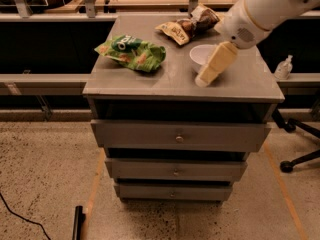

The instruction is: Pick green rice chip bag

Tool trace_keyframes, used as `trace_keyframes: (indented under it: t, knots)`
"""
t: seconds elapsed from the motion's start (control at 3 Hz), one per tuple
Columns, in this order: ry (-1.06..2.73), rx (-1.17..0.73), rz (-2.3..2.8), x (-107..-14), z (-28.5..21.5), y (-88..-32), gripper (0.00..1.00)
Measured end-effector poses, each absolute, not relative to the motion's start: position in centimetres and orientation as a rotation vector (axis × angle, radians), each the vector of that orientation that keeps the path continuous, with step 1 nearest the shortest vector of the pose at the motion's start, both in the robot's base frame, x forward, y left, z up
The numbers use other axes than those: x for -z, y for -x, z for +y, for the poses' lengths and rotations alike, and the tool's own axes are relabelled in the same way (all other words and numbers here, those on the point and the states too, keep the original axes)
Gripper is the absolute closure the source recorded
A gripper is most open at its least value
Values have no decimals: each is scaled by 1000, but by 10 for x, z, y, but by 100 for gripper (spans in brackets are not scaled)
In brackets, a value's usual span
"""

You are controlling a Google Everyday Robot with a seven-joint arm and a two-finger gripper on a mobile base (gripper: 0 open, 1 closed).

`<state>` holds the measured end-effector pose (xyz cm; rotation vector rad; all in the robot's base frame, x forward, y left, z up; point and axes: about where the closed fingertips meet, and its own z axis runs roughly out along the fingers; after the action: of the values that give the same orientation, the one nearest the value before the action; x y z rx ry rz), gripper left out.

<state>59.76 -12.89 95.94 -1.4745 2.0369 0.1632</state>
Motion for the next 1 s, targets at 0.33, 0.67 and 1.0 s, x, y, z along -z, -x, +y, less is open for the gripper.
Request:
trace_keyframes:
  t: [0.33,0.67,1.0]
  knots:
    - [1440,-204,2008,-948,-84,-645,0]
    - [1449,-301,1956,-936,-36,-685,0]
    - [1453,-339,1912,-925,9,-720,0]
